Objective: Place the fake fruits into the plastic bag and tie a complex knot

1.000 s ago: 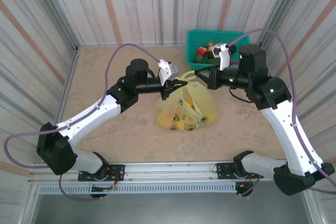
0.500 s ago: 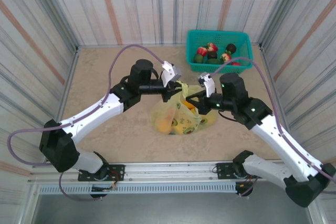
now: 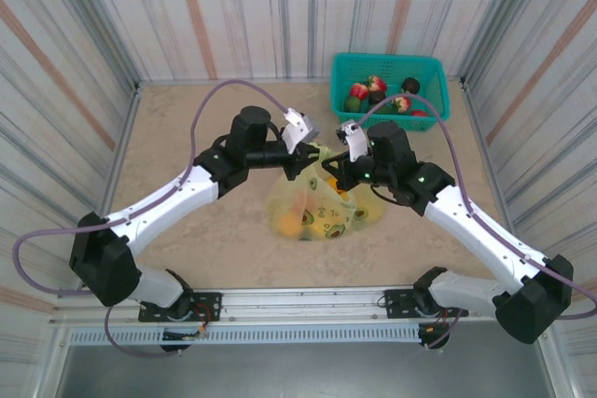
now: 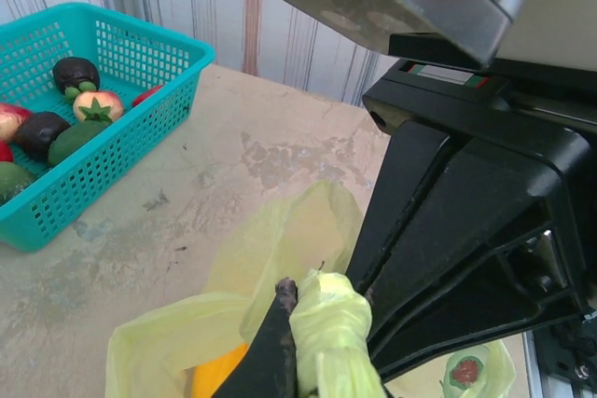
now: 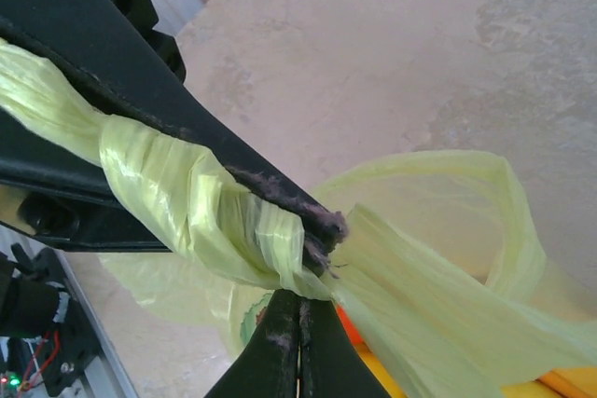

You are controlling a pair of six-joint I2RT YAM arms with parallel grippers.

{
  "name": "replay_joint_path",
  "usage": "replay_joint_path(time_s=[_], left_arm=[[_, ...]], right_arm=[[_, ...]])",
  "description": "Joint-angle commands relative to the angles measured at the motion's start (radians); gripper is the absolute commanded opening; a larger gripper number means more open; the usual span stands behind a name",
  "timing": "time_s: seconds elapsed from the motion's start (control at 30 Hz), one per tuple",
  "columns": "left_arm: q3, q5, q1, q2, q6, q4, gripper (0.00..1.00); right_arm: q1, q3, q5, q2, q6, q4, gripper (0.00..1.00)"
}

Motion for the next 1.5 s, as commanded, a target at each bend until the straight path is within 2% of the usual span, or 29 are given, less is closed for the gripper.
replay_joint_path(time_s=[0.0, 0.17, 0.5, 0.57, 0.67, 0.87, 1.03, 1.17, 1.37, 1.43, 1.47], left_arm=[[-0.006, -0.008, -0.005, -0.069, 0.033, 0.014, 0.16], [0.027, -0.038, -0.003, -0.093, 0.091, -0.086, 0.24], [0.034, 0.037, 0.010, -0.101, 0.099, -0.115, 0.48], [0.031, 0.020, 0.016, -0.098, 0.092, -0.116, 0.52], [0.032, -0.022, 0.017, -0.087, 0.088, -0.107, 0.65], [0.070, -0.039, 0.022, -0.029, 0.090, -0.095, 0.68], [0.104, 0.011, 0.022, 0.017, 0.091, -0.099, 0.60], [0.111, 0.055, 0.024, 0.020, 0.106, -0.117, 0.42], [0.115, 0.103, 0.024, 0.021, 0.140, -0.153, 0.01], [0.119, 0.108, 0.024, 0.018, 0.153, -0.159, 0.00], [0.121, 0.105, 0.025, 0.015, 0.157, -0.160, 0.00]], right_arm=[[0.005, -0.032, 0.018, -0.022, 0.013, -0.035, 0.00], [0.005, -0.061, -0.022, -0.044, 0.020, -0.014, 0.00], [0.003, -0.064, -0.041, -0.048, 0.021, 0.017, 0.00], [0.004, -0.064, -0.045, -0.045, 0.021, 0.015, 0.00], [0.006, -0.065, -0.055, -0.041, 0.021, 0.021, 0.00], [0.006, -0.064, -0.085, -0.038, 0.016, 0.039, 0.00], [0.005, -0.058, -0.081, -0.030, 0.003, 0.036, 0.00], [-0.009, -0.055, -0.086, -0.033, -0.006, 0.027, 0.00], [-0.022, -0.048, -0.099, -0.033, -0.014, 0.016, 0.00], [-0.031, -0.030, -0.131, -0.049, -0.031, -0.027, 0.01], [-0.038, -0.024, -0.165, -0.070, -0.047, -0.048, 0.12]])
